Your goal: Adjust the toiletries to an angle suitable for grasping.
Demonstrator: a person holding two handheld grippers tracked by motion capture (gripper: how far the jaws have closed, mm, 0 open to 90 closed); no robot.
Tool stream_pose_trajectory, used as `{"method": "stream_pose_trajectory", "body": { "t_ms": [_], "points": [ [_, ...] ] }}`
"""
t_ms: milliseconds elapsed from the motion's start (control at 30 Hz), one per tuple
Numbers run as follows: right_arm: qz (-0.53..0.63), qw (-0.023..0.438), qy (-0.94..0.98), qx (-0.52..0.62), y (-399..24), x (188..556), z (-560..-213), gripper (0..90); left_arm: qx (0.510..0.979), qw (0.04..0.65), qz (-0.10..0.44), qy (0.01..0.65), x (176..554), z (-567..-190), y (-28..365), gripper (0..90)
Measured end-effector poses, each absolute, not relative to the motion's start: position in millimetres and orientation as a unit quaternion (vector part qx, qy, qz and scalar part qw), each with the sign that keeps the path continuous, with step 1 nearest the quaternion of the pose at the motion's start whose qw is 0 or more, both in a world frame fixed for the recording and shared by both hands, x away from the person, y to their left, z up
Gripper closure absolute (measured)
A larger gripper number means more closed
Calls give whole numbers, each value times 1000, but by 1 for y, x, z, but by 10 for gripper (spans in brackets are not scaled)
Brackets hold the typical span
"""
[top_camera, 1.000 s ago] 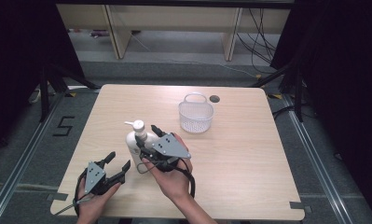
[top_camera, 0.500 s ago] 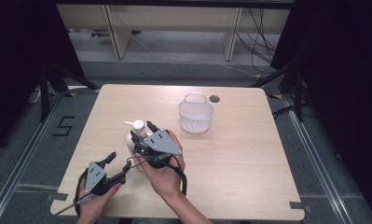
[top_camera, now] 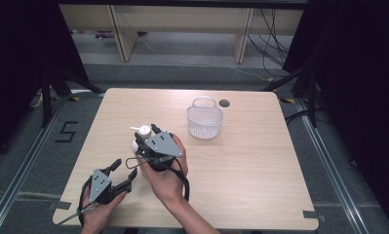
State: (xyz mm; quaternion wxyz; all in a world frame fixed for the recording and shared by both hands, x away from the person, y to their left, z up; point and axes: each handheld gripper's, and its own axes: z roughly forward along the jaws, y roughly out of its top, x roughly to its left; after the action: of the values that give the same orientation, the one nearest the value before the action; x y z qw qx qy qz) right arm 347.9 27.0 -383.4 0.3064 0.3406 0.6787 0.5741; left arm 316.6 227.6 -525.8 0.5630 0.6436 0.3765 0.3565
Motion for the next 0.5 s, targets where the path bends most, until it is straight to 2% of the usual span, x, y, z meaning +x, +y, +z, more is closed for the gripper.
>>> {"method": "stream_pose_trajectory", "body": {
  "t_ms": [67,100,133,300,333,500],
  "points": [
    [573,326,674,334,28,350,-383,491,644,563,356,376,317,-526,228,322],
    [577,301,677,345,31,348,-383,494,644,563,356,376,317,-526,228,322],
    [573,317,677,337,30,350,-382,497,643,564,356,377,317,-526,228,322],
    [571,304,676,353,35,349,-382,512,648,556,354,382,315,-525,228,322],
    [570,319,676,341,36,351,-381,518,648,556,353,383,315,-525,229,322],
    [573,320,669,349,36,350,-381,552,647,557,354,382,315,-525,229,322]
  ]
}}
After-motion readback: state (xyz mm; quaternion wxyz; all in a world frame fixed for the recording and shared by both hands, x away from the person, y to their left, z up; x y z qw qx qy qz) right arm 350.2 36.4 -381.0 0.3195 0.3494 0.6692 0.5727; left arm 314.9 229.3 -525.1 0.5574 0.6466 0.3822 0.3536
